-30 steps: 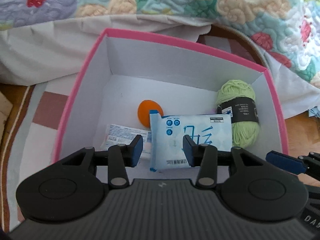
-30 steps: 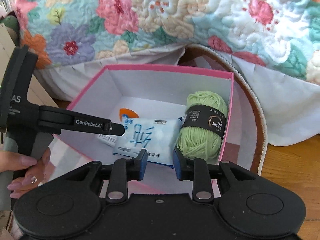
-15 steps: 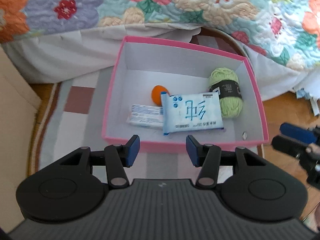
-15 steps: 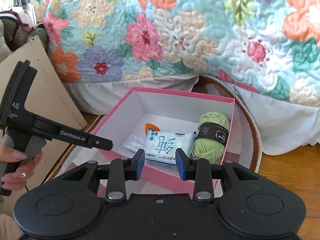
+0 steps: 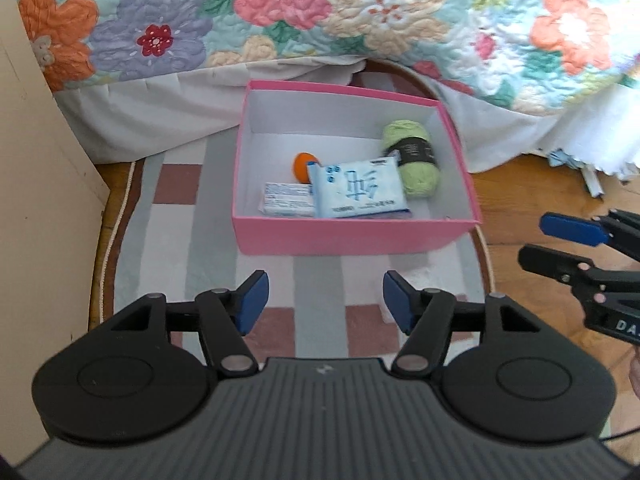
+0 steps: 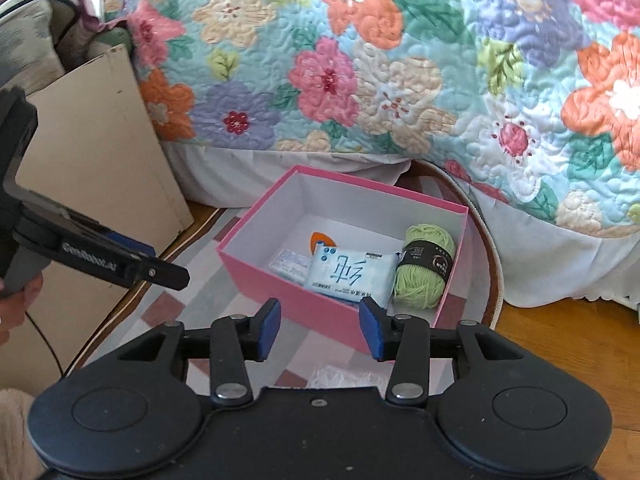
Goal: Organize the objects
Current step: 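Raise the left tool out of the box toward the clear floss-pick box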
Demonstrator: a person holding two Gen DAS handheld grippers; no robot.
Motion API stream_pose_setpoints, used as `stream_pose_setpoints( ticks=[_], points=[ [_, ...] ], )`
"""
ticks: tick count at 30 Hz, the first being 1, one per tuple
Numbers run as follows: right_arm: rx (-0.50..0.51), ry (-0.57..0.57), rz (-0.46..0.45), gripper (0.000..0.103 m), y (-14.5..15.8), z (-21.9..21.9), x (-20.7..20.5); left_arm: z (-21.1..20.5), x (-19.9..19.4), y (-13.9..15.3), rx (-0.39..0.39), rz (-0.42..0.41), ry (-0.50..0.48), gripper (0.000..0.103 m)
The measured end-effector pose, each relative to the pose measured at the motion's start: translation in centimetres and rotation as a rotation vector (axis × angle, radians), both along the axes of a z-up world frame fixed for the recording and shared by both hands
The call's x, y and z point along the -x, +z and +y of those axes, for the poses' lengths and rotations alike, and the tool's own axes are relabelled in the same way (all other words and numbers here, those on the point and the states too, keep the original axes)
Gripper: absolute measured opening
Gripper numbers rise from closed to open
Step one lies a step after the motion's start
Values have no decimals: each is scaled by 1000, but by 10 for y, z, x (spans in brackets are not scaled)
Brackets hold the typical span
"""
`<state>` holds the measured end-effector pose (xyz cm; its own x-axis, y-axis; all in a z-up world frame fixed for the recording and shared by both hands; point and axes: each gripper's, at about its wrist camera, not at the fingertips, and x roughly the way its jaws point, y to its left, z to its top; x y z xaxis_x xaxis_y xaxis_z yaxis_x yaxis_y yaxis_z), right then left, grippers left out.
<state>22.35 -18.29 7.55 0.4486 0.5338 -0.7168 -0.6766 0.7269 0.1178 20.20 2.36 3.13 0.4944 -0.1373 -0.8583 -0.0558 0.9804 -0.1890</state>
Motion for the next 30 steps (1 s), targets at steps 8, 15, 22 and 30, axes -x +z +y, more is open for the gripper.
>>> stream_pose_setpoints(
  ticks=[8, 15, 22, 30],
  points=[
    [38, 3, -5, 68, 8, -7, 29, -4, 32, 4, -80, -24, -22, 72],
    [41, 31, -28, 97, 6, -14, 56, -4, 48, -15, -122, -8, -18, 77],
    [10, 67, 4, 97, -13, -17, 67, -16, 60, -34, -95, 29, -41, 77],
    [-70, 66, -5, 97, -22, -27, 78, -21, 68, -42, -70, 12, -60, 86]
  ],
)
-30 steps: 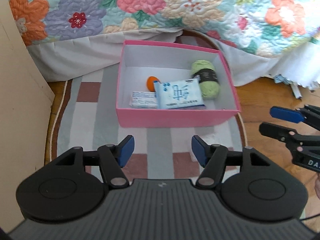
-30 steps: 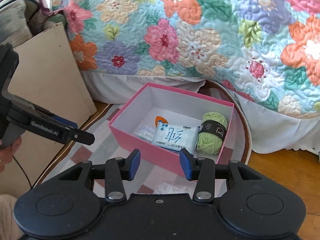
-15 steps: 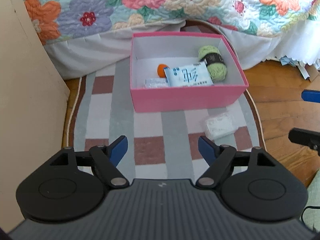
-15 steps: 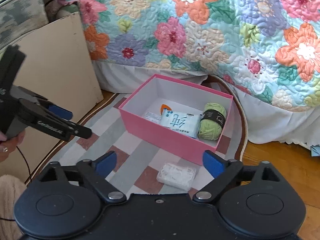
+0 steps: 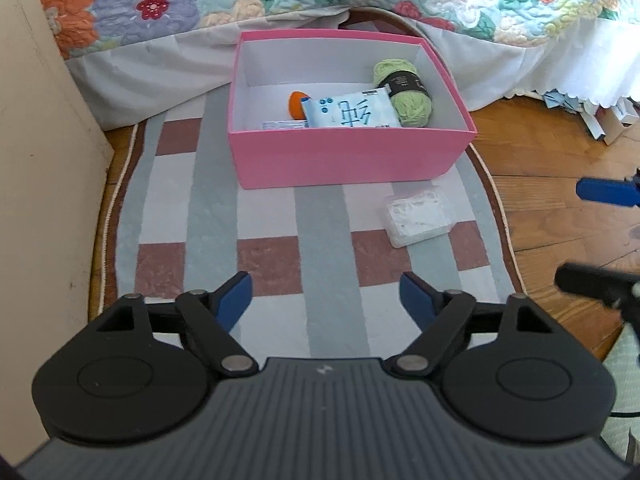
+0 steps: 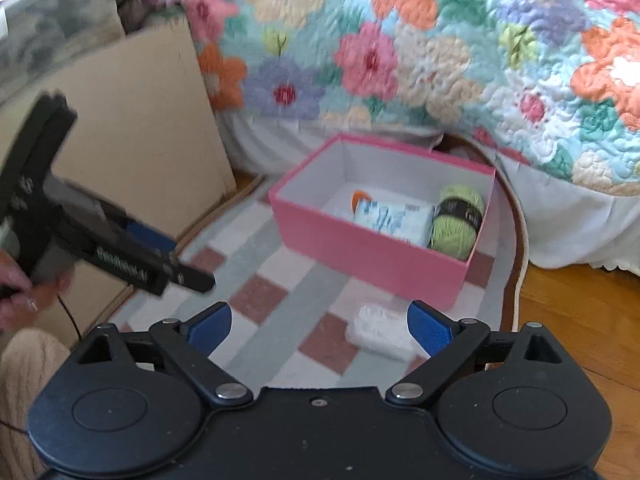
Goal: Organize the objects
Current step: 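Raise the left tool out of the box toward the clear floss-pick box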
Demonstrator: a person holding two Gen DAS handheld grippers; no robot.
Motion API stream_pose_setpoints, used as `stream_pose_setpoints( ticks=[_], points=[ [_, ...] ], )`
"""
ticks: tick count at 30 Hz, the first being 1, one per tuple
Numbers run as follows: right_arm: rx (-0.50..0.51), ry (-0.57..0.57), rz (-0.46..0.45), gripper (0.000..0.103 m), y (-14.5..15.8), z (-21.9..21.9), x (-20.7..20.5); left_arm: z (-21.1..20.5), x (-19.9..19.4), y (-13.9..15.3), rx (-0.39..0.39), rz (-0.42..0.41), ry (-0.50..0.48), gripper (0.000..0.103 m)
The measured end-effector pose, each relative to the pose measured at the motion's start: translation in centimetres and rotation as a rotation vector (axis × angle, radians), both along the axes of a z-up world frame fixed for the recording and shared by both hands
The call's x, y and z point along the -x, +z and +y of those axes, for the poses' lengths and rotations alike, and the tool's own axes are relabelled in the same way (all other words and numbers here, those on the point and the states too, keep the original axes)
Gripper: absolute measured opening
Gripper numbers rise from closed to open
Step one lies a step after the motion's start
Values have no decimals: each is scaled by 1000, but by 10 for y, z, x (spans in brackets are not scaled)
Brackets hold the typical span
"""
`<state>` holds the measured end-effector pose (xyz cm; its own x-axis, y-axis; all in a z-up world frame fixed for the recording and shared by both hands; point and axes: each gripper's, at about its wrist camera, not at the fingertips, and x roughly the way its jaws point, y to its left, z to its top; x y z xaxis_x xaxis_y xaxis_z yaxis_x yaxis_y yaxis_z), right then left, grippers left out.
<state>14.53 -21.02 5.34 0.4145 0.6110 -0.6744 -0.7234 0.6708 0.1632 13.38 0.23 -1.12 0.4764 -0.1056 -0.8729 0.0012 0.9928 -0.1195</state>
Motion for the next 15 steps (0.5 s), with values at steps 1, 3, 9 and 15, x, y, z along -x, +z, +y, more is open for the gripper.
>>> stream_pose_setpoints(
  ticks=[1, 3, 9, 15],
  points=[
    [-33, -5, 0, 96, -1, -4, -1, 1, -2, -3, 22, 2, -8, 89],
    [-32, -17, 3, 96, -4, -6, -6, 1, -4, -11, 43, 16, -6, 89],
    [46, -45, -15, 97, -24, -2, -13, 2, -12, -31, 62, 17, 19, 90],
    [124, -63, -5, 97, -48, 10, -17, 4, -18, -47, 84, -17, 43, 90]
  ],
)
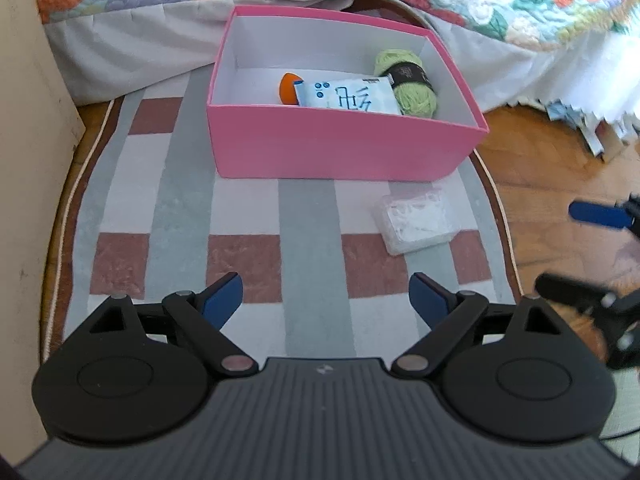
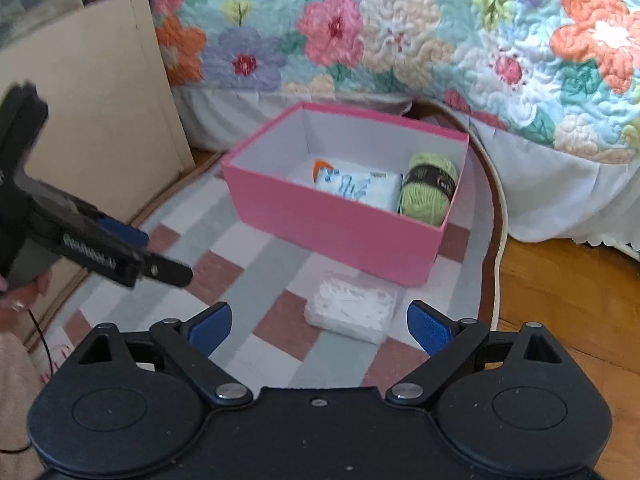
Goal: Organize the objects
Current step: 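Raise the left tool out of the box toward the clear floss-pick box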
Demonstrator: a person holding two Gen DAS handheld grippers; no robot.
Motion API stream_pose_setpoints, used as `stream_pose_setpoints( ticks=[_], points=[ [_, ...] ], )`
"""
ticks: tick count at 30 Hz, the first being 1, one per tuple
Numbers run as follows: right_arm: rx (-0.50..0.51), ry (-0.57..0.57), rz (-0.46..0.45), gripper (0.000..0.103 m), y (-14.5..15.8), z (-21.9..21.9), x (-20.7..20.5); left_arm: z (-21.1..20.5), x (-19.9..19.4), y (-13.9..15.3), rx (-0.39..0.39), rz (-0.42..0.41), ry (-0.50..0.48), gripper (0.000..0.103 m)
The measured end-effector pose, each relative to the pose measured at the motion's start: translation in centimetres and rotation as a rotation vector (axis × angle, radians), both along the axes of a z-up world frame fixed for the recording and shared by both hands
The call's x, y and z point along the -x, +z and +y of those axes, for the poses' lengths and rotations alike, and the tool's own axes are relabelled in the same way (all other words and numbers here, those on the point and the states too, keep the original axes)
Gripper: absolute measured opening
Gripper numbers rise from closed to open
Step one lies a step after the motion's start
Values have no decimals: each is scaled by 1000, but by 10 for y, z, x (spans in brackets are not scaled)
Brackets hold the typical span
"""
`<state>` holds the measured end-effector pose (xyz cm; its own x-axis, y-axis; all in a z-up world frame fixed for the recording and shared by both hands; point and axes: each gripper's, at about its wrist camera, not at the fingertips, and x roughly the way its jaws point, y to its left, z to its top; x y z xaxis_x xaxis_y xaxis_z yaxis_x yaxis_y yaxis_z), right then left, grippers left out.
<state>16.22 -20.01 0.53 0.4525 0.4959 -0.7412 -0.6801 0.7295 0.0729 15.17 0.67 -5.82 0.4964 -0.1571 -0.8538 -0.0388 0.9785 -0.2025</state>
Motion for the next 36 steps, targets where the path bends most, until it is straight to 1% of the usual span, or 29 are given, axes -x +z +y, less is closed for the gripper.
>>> stream_pose_setpoints(
  ticks=[5, 10, 15, 18, 21, 24, 27, 29, 31, 33, 36],
  points=[
    [55, 56, -56, 97, -12, 13, 7, 2, -5, -9, 65, -13, 4, 90],
    [48, 59, -40, 97, -21, 17, 7, -3, -7, -15, 96, -18, -10, 90],
    [26, 62, -39, 97, -30, 19, 6, -5, -10, -26, 112, -6, 7, 90],
    [31, 64, -54, 97, -37, 20, 6, -8, -10, -33, 129, -43, -6, 88],
    [15, 57, -63, 97, -43, 18, 4, -11, -13, -43, 166, -49, -17, 88],
    [-2, 41, -72, 97, -47, 15, 0, -15, -17, -49, 172, -74, -19, 87],
    [3, 20, -84, 97, -54, 16, -6, -17, -22, -56, 199, -95, -23, 87],
    [8, 17, -77, 97, -60, 17, -8, -19, -25, -60, 193, -126, -20, 87],
    [0, 38, -58, 97, -68, 18, -9, -21, -27, -61, 189, -149, -17, 87],
    [13, 44, -50, 97, -75, 21, -7, -23, -31, -64, 202, -158, -23, 87],
    [30, 59, -67, 97, -84, 24, -5, -25, -37, -74, 231, -143, -24, 86]
  ],
)
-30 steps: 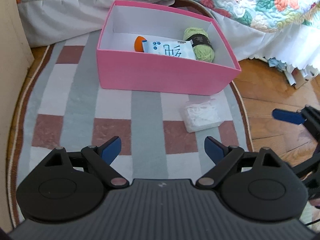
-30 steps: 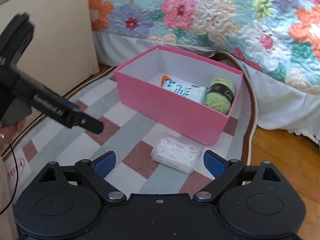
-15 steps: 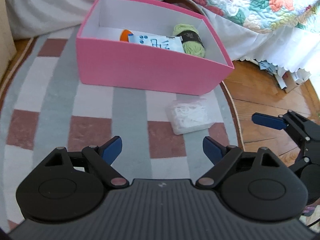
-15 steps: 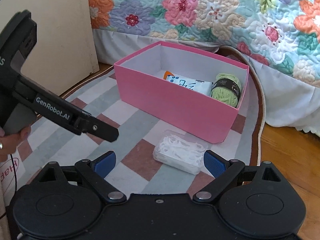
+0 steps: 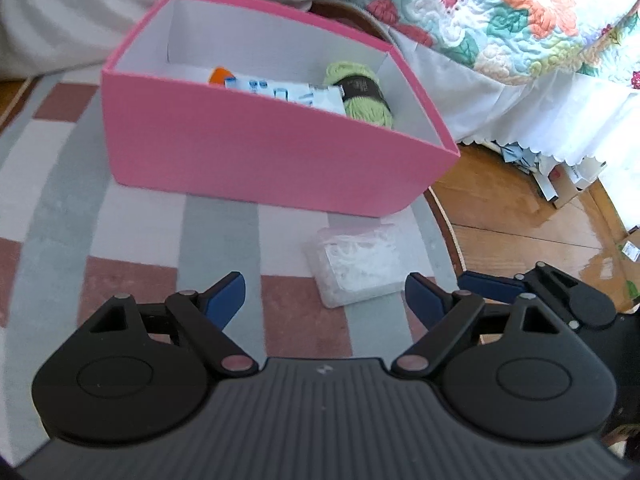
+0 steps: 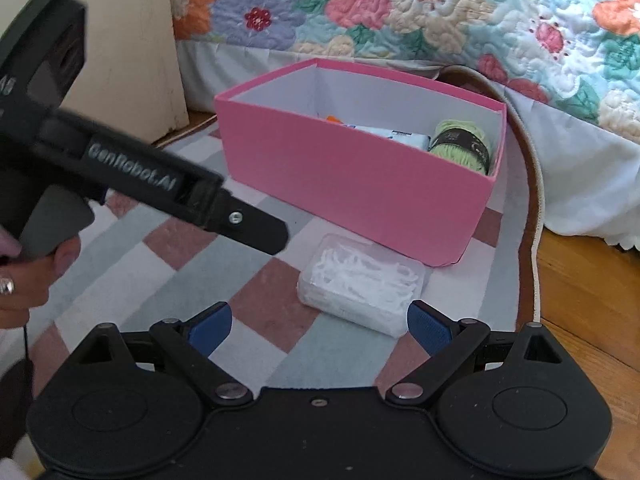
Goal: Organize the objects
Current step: 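Lower the left tool around the clear plastic floss-pick box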
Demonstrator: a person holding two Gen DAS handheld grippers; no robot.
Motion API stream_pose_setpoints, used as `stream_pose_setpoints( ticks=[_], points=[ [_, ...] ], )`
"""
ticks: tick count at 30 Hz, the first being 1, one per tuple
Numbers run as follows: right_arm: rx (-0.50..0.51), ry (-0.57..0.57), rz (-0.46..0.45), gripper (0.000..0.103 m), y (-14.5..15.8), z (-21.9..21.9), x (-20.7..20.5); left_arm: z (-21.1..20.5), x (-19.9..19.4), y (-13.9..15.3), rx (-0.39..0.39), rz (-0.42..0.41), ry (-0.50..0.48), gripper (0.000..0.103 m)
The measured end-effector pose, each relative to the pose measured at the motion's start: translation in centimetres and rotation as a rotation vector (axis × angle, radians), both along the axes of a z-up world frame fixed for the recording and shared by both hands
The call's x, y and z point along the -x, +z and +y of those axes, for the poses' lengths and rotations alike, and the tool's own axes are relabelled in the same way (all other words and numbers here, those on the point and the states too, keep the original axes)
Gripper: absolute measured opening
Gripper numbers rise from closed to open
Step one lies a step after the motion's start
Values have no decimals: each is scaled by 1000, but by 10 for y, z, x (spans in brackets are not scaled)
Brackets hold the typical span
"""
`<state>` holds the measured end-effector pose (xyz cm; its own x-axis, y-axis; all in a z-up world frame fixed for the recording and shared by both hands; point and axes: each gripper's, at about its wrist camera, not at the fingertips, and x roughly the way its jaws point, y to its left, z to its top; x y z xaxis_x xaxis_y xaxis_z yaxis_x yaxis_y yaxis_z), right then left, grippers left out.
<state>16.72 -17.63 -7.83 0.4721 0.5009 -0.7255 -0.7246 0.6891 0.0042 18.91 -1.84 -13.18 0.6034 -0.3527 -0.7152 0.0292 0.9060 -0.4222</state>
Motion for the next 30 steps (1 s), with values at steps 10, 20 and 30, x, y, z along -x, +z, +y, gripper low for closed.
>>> stream_pose_setpoints(
  ticks=[10, 20, 30],
  points=[
    [33, -18, 32, 97, -22, 7, -25, -2, -11, -27, 10, 24, -4, 85],
    [-1, -79, 95, 97, -42, 1, -48, -11, -26, -41, 76, 34, -23, 85],
    [-52, -105, 123, 96, -46, 4, -59, -12, -42, -47, 207, 78, -6, 45]
  ],
)
